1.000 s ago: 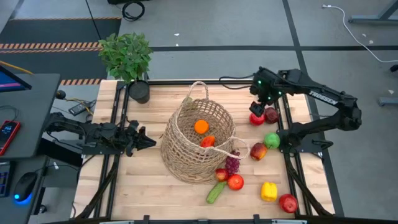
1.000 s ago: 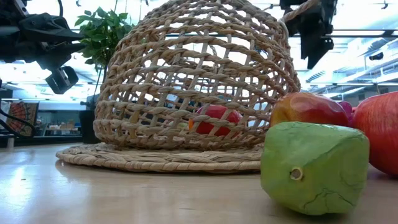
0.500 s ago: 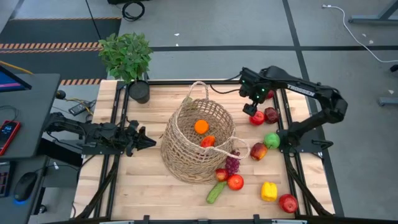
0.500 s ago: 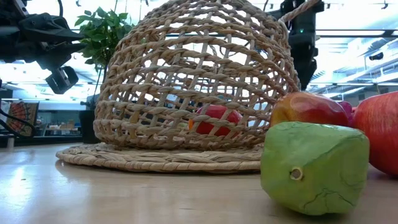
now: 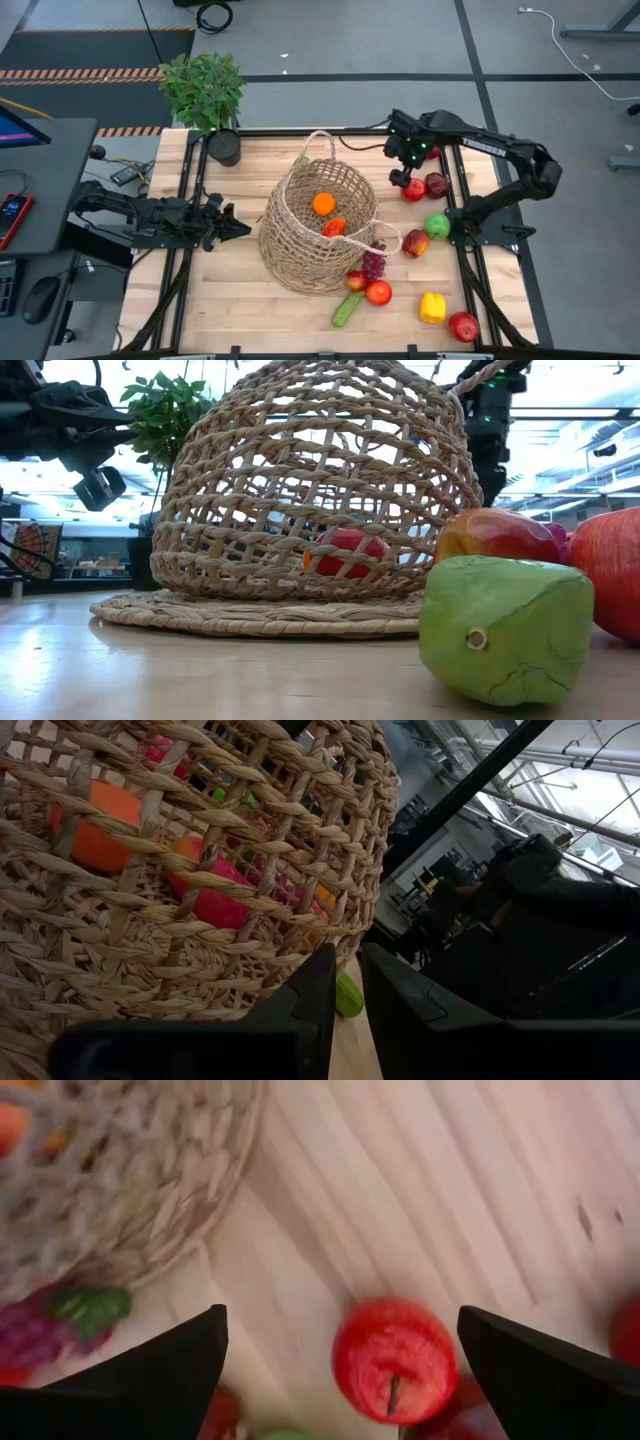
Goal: Build produce basket
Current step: Put the red apple into the brown basket
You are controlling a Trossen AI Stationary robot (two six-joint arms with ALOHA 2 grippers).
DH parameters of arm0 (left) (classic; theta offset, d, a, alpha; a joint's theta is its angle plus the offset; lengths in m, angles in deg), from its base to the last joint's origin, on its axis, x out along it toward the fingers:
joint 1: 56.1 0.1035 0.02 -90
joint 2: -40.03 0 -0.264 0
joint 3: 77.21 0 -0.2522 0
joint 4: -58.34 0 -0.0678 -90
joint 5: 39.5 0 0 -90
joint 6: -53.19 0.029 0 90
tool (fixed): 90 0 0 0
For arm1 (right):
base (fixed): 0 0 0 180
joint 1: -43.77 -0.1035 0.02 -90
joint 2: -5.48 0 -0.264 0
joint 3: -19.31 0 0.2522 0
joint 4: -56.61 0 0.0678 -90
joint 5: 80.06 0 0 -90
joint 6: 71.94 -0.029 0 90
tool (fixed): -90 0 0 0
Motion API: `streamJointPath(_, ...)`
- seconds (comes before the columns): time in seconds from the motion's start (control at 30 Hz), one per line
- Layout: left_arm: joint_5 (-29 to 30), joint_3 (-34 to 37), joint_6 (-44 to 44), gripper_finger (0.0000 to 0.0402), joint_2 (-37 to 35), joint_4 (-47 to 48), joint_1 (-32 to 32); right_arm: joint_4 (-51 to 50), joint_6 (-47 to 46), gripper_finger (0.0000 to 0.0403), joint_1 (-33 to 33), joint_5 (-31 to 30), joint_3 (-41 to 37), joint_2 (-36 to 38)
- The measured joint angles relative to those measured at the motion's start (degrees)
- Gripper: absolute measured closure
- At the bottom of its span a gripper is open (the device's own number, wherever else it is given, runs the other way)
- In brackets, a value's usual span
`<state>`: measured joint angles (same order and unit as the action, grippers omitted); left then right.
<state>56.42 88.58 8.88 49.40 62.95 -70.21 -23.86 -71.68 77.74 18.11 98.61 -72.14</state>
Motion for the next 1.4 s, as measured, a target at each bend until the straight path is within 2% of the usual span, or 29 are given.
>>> streamJointPath(0.27, 0.0, 0.0, 0.0, 0.0339, 0.0, 0.0, 0.0, 5.7, 1.2, 0.0003, -0.4, -3.9, -13.8, 7.0)
streamJointPath(0.5, 0.0, 0.0, 0.0, 0.0345, 0.0, 0.0, 0.0, 9.1, 6.7, 0.0003, -0.4, -5.5, -17.8, 7.4)
streamJointPath(0.8, 0.0, 0.0, 0.0, 0.0341, 0.0, 0.0, 0.0, 12.0, 7.1, 0.0003, -0.6, -5.2, -23.3, 7.4)
streamJointPath(1.2, 0.0, 0.0, 0.0, 0.0343, 0.0, 0.0, 0.0, 12.1, 7.3, 0.0005, -1.8, -4.9, -23.1, 1.5)
streamJointPath(1.4, 0.0, 0.0, 0.0, 0.0338, 0.0, 0.0, 0.0, 12.0, 7.4, 0.0026, -2.0, -4.9, -22.8, -1.4)
